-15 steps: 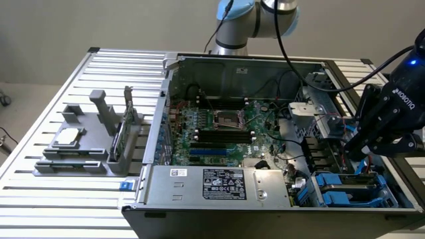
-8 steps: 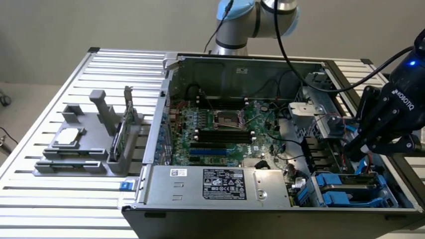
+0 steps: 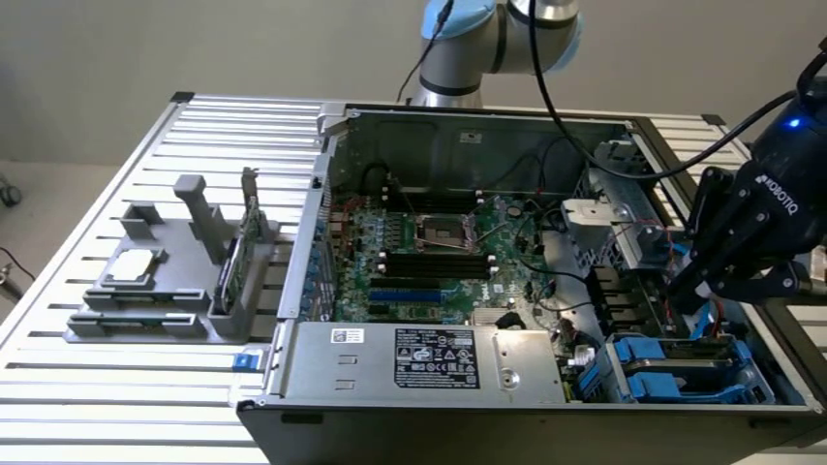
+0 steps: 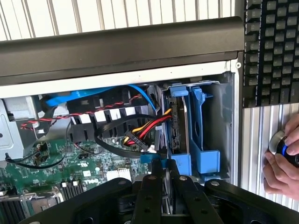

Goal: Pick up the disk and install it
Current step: 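Insert the second disk wire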

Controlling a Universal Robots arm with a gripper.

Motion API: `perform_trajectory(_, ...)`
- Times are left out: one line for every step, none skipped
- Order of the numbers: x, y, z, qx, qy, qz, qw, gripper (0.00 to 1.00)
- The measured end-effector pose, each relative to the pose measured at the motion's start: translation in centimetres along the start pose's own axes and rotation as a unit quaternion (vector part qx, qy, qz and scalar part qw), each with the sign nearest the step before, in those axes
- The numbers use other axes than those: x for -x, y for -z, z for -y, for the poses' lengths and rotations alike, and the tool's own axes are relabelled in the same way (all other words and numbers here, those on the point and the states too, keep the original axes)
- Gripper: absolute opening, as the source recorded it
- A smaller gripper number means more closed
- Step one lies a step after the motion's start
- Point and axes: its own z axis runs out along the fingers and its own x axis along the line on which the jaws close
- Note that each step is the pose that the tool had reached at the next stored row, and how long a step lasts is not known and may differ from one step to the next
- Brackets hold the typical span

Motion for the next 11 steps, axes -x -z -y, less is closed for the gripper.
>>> perform_trajectory(0.0,0.00,0.01,-0.0001,0.000,-0.0007,1.0000,0.16)
perform_trajectory(0.1,0.01,0.00,-0.0003,0.000,-0.0024,1.0000,0.16)
perform_trajectory(0.3,-0.01,-0.02,-0.0008,0.001,-0.0064,1.0000,0.16)
perform_trajectory(0.5,-0.03,-0.04,-0.0014,0.002,-0.0111,0.9999,0.16)
perform_trajectory(0.6,-0.04,-0.06,-0.0020,0.003,-0.0160,0.9999,0.16)
perform_trajectory(0.8,-0.08,-0.09,-0.0025,0.003,-0.0204,0.9998,0.16)
perform_trajectory(0.9,-0.10,-0.11,-0.0030,0.004,-0.0239,0.9997,0.16)
perform_trajectory(1.0,-0.13,-0.13,-0.0034,0.004,-0.0270,0.9996,0.16)
perform_trajectory(1.1,-0.16,-0.15,-0.0037,0.005,-0.0293,0.9996,0.16)
perform_trajectory(1.2,-0.17,-0.16,-0.0039,0.005,-0.0310,0.9995,0.16)
perform_trajectory(1.3,-0.20,-0.18,-0.0041,0.006,-0.0324,0.9995,0.16)
